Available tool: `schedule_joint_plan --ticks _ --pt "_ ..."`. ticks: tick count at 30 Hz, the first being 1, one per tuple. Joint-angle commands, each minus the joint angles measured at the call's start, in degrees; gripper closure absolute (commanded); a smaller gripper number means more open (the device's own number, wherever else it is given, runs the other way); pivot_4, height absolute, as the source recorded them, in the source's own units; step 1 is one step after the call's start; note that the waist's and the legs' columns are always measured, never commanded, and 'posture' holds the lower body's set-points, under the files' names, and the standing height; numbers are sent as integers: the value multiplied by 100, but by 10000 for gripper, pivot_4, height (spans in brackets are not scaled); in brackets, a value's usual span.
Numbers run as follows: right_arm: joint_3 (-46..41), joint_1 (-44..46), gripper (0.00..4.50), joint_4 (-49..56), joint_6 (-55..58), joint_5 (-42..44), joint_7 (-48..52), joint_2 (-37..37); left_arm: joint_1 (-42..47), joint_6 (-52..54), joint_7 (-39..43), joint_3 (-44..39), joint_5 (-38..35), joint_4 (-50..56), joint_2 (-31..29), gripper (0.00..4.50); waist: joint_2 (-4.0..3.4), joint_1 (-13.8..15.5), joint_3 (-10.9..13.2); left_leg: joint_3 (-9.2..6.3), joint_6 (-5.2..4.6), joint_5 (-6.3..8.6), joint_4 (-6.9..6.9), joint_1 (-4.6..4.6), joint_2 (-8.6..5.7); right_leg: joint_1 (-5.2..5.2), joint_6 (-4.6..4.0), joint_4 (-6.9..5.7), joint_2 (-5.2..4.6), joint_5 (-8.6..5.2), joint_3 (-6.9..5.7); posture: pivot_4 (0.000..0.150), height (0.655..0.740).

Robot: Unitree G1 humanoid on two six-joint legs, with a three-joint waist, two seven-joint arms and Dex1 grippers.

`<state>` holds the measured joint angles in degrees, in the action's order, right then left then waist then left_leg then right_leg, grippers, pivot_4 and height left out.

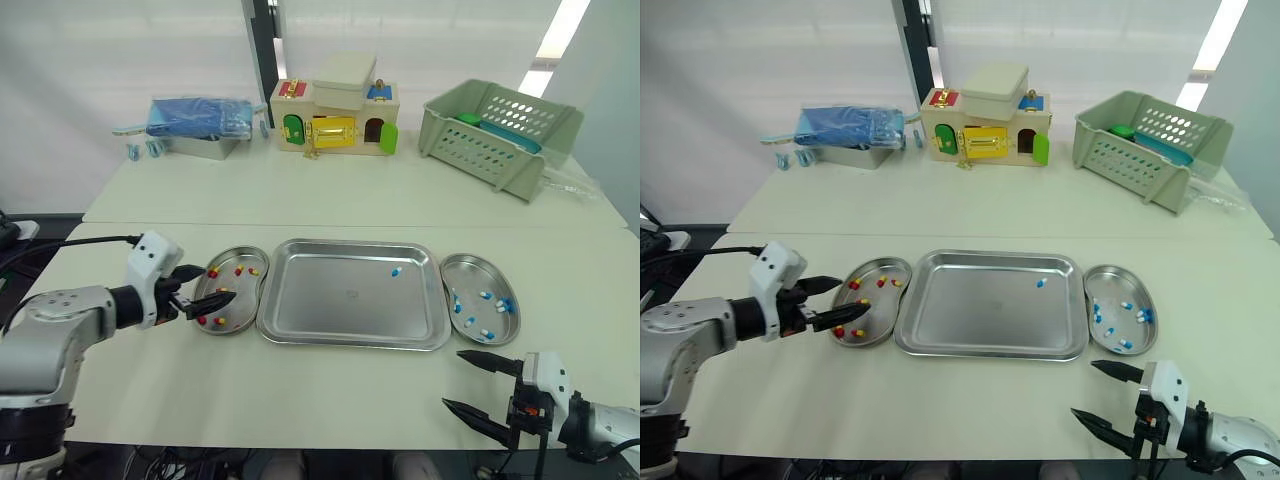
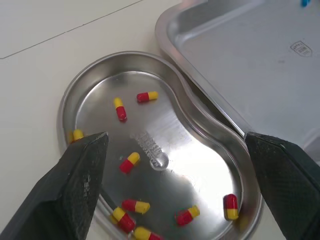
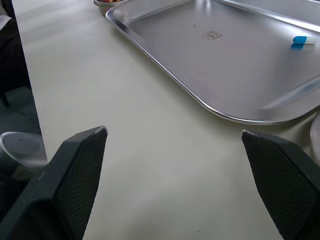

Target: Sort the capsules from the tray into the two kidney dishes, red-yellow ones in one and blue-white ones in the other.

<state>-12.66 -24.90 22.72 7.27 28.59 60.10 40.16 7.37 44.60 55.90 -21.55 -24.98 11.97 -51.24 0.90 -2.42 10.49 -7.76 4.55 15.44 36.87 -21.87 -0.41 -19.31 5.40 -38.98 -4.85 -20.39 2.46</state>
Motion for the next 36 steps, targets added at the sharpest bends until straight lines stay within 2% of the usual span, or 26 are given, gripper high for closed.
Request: schedule_joint_plan --ticks 1,5,15,20,31,36 --pt "-871 -19 0 -110 283 404 169 402 -957 -282 494 -1227 -9 139 -454 197 0 -43 0 1 0 0 -4 1 1 0 0 0 0 0 1 1500 7400" --pt "-1459 -17 0 -491 599 540 412 856 -1957 -574 797 -1946 178 -73 -696 197 0 -29 0 4 -1 1 -7 8 1 3 -2 0 0 -1 1 1500 7400" --pt "-1788 490 0 -1872 956 300 710 1475 -3181 -1568 764 -2503 744 -844 -546 197 6 41 2 11 -2 2 -11 6 0 3 -2 7 -4 -1 3 1500 7400" --pt "-1774 904 0 -2438 906 151 762 1628 -3382 -1621 702 -2652 676 -783 -396 197 5 40 2 12 -2 2 -13 8 1 2 -2 6 -5 -1 3 1500 7400" --pt "-1648 1355 0 -2855 755 -100 917 1602 -3483 -1624 618 -2663 472 -403 -89 197 5 37 2 12 -1 2 -13 7 1 2 -2 6 -5 -1 2 1500 7400" --pt "-1649 1355 0 -2908 728 -106 959 1617 -3542 -2158 981 -2741 -21 82 272 197 5 39 2 13 -1 2 -12 6 1 2 -2 7 -6 -1 3 1500 7400"
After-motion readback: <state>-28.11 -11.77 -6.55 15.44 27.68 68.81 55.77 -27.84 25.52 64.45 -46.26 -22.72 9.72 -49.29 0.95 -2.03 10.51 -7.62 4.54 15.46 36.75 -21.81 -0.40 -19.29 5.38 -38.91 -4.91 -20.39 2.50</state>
